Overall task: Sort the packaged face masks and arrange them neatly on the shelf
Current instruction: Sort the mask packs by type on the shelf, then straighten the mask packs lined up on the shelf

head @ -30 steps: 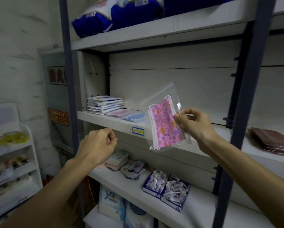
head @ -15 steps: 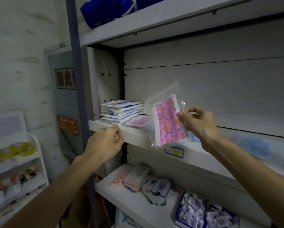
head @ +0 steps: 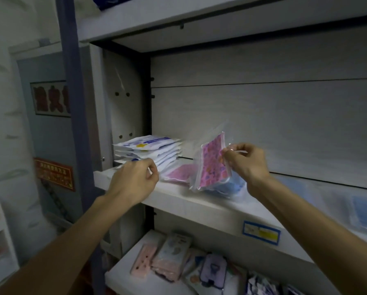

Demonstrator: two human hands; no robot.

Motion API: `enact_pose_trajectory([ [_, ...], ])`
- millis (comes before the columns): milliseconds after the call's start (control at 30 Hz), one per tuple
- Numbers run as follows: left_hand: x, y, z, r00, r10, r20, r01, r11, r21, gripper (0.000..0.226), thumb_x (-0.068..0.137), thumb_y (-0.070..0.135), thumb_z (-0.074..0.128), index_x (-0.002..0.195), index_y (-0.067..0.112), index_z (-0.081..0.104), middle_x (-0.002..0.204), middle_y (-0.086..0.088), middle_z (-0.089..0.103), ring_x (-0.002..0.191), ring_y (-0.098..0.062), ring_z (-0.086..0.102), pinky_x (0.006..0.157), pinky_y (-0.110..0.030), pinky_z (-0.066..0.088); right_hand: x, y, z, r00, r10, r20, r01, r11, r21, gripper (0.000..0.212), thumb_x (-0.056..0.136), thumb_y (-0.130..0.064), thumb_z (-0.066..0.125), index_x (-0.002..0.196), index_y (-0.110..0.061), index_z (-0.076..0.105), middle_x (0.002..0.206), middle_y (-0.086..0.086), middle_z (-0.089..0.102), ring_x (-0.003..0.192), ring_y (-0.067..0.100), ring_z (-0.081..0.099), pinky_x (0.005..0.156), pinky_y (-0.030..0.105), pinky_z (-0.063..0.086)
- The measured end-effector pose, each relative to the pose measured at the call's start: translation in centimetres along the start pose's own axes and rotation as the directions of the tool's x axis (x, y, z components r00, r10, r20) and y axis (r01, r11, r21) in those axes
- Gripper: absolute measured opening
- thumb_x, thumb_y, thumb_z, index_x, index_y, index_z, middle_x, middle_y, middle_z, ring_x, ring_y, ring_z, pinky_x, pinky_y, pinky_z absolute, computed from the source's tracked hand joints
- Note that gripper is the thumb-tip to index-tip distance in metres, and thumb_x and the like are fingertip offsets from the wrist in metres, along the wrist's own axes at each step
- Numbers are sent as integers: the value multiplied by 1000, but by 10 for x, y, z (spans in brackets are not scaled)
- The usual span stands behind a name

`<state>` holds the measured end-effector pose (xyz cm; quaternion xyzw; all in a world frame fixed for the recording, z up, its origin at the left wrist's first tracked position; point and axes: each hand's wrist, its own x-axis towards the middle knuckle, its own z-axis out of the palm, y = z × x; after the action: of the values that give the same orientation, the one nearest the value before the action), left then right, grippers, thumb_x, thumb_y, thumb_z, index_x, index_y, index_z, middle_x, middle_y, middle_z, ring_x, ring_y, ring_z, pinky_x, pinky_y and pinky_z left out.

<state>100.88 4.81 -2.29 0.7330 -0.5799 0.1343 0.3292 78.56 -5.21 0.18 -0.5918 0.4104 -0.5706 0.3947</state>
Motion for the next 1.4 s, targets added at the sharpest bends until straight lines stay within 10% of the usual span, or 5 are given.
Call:
enact_pose_trajectory([
  [100, 25, -17, 4, 999, 51, -17, -52, 997, -53, 9, 89, 29, 56, 88, 25, 64, 78, 9, 61, 81, -19, 61, 67, -29, 46, 13, 8, 30, 999, 12, -47, -12, 1000, -4, 7, 88, -9, 67, 82, -7, 62, 63, 3, 66, 49, 7, 59, 51, 17, 47],
  [500, 91, -65, 12, 962, 272, -16, -271, 950, -157, 10, 90, 29, 57, 91, 26, 66, 79, 7, 68, 84, -15, 60, 70, -32, 49, 47, 42, 110, 977, 1, -213, -79, 930, -359, 11, 83, -19, 71, 87, -10, 66, 86, 13, 72, 80, 29, 68, 78, 38, 55],
  [900, 108, -71, 17, 919, 393, -42, -391, 889, -238, 10, 91, 29, 55, 89, 24, 64, 80, 7, 68, 82, -18, 62, 69, -34, 50, 39, 44, 106, 978, -154, -138, -78, 344, -936, 43, 93, -53, 51, 120, -21, 59, 114, 2, 67, 111, 27, 56, 96, 38, 35],
  [1400, 38, 39, 52, 768, 639, 34, -557, 693, -458, 10, 90, 31, 53, 91, 24, 61, 89, 5, 68, 85, -21, 60, 68, -31, 47, -86, -1, -5, 926, -366, -98, -46, 148, -988, 34, 95, -42, 52, 124, -24, 54, 102, -4, 68, 101, 21, 59, 81, 33, 39],
])
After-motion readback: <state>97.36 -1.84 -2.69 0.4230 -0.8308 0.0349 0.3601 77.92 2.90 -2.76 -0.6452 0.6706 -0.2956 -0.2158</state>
